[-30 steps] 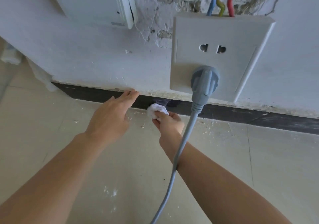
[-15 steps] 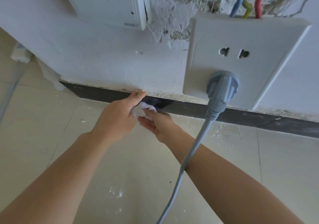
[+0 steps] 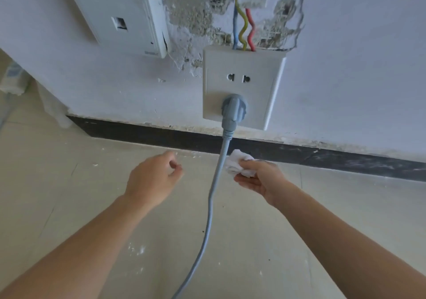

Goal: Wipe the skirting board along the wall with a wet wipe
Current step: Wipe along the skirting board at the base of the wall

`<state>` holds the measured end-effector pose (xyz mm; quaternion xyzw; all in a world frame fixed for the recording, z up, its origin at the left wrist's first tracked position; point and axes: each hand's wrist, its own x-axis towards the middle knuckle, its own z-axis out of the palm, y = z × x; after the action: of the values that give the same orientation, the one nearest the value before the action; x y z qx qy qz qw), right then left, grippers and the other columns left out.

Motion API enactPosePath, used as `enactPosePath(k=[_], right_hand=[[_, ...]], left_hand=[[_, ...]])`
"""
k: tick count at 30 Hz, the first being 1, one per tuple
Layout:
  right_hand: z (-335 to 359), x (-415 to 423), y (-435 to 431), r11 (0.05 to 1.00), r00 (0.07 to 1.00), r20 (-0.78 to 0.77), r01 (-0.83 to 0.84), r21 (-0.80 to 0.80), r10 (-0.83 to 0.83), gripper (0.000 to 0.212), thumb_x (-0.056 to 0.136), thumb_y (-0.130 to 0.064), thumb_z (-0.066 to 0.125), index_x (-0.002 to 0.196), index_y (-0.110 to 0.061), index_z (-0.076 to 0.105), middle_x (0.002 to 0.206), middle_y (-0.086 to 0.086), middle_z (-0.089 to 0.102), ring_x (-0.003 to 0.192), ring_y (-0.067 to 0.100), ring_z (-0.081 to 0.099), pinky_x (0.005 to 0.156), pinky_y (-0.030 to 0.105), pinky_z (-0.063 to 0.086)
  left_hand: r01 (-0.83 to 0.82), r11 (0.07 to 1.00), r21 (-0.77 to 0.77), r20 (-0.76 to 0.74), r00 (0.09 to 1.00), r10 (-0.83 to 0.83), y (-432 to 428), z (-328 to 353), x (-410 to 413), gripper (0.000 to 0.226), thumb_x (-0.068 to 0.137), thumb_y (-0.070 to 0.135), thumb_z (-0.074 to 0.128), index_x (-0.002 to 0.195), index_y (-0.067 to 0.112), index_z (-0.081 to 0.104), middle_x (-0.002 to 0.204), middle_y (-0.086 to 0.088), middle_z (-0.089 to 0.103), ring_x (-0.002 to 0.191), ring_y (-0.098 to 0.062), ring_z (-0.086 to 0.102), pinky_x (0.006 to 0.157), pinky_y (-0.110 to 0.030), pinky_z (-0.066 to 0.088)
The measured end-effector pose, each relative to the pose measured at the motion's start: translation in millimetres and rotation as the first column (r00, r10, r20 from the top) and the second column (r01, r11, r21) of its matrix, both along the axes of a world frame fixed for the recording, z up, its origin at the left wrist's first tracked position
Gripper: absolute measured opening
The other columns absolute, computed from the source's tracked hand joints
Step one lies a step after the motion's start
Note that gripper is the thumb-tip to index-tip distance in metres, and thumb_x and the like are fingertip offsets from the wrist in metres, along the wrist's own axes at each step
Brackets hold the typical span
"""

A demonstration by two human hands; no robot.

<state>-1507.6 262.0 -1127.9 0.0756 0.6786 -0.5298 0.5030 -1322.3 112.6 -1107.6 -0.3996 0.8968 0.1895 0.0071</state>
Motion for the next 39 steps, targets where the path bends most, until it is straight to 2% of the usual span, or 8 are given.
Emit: enactPosePath(k=[4, 8, 12, 16, 20, 23, 30, 39], right_hand=[[18.8, -9.3, 40.5, 0.991, 0.980, -0.149, -0.125, 0.056, 0.132, 0.021, 0.084, -0.016, 0.069, 0.099, -0.003, 0.062, 0.086, 0.018, 0.071, 0.069, 0.025, 0.071, 0.061, 0.028, 0.058], [35.2, -19.7, 77.3, 0.982, 0.961, -0.212, -0.159, 0.106, 0.178, 0.017, 0.085, -0.016, 0.069, 0.093, -0.004, 0.060, 0.083, 0.019, 0.071, 0.066, 0.026, 0.070, 0.060, 0.029, 0.057], [43.6, -35.6, 98.3, 0.984, 0.947, -0.272, -0.151, 0.096, 0.172, 0.014, 0.085, -0.015, 0.068, 0.088, -0.006, 0.058, 0.078, 0.013, 0.068, 0.065, 0.024, 0.068, 0.063, 0.031, 0.057], [33.3, -56.3, 104.3, 0.978, 0.893, -0.414, -0.106, 0.181, 0.174, 0.010, 0.086, -0.015, 0.064, 0.078, -0.010, 0.060, 0.072, 0.006, 0.067, 0.063, 0.022, 0.067, 0.070, 0.035, 0.057], [6.0, -61.6, 107.0, 0.979, 0.911, -0.386, -0.073, 0.192, 0.144, 0.014, 0.084, -0.014, 0.064, 0.086, -0.002, 0.071, 0.076, 0.008, 0.070, 0.062, 0.019, 0.065, 0.068, 0.032, 0.055], [-5.9, -58.9, 90.1, 0.986, 0.924, -0.361, -0.083, 0.142, 0.129, 0.008, 0.084, -0.014, 0.064, 0.085, -0.009, 0.070, 0.080, 0.007, 0.071, 0.064, 0.017, 0.068, 0.066, 0.030, 0.056], [-7.8, -52.7, 39.9, 0.978, 0.977, -0.060, 0.204, -0.035, -0.206, 0.009, 0.086, -0.015, 0.061, 0.079, -0.010, 0.063, 0.066, 0.001, 0.064, 0.058, 0.013, 0.065, 0.069, 0.027, 0.055], [-2.9, -92.6, 116.3, 0.722, 0.738, 0.041, 0.669, -0.175, -0.674, 0.006, 0.086, -0.001, 0.060, 0.083, -0.001, 0.065, 0.085, 0.012, 0.068, 0.079, 0.021, 0.069, 0.077, 0.027, 0.058]], left_hand=[[0.122, 0.962, 0.243, 0.678, 0.688, -0.259, 19.6, 17.7, -6.5, 0.022, 0.095, 0.020, 0.043, 0.103, 0.009, 0.060, 0.077, -0.002, 0.049, 0.073, -0.020, 0.051, 0.063, -0.026, 0.039], [0.117, 0.806, 0.580, 0.761, 0.275, -0.588, 60.5, 57.0, -31.9, 0.021, 0.094, 0.008, 0.041, 0.081, 0.008, 0.057, 0.061, -0.008, 0.037, 0.049, -0.018, 0.034, 0.048, -0.023, 0.027], [0.225, 0.681, 0.697, 0.483, 0.554, -0.678, 118.7, 80.6, -79.1, 0.032, 0.093, 0.001, 0.035, 0.109, 0.011, 0.061, 0.086, -0.013, 0.063, 0.057, -0.013, 0.047, 0.046, -0.018, 0.036], [0.496, 0.833, 0.245, 0.161, 0.826, -0.539, 141.0, 96.2, -132.8, 0.030, 0.093, 0.007, 0.037, 0.113, 0.023, 0.053, 0.103, 0.002, 0.055, 0.083, -0.015, 0.052, 0.063, -0.028, 0.042], [0.584, 0.584, -0.564, 0.076, 0.741, -0.667, 122.9, 93.3, -171.5, 0.056, 0.079, -0.004, 0.051, 0.132, 0.009, 0.049, 0.144, -0.013, 0.040, 0.131, -0.029, 0.037, 0.106, -0.044, 0.040], [0.488, 0.314, -0.814, 0.167, 0.715, -0.679, 100.8, 100.9, -194.8, 0.074, 0.084, -0.003, 0.045, 0.152, 0.009, 0.018, 0.160, -0.010, 0.005, 0.146, -0.029, 0.004, 0.120, -0.044, 0.009], [0.433, -0.073, -0.899, 0.403, 0.747, -0.528, 74.1, 102.5, -208.7, 0.073, 0.092, 0.021, 0.034, 0.155, 0.013, -0.002, 0.156, -0.008, -0.021, 0.143, -0.027, -0.014, 0.115, -0.043, 0.001], [0.366, -0.128, -0.922, 0.378, 0.774, -0.508, 70.4, 97.5, -212.3, 0.077, 0.094, 0.020, 0.046, 0.155, 0.012, 0.000, 0.156, -0.010, -0.022, 0.142, -0.030, -0.023, 0.115, -0.044, 0.002]])
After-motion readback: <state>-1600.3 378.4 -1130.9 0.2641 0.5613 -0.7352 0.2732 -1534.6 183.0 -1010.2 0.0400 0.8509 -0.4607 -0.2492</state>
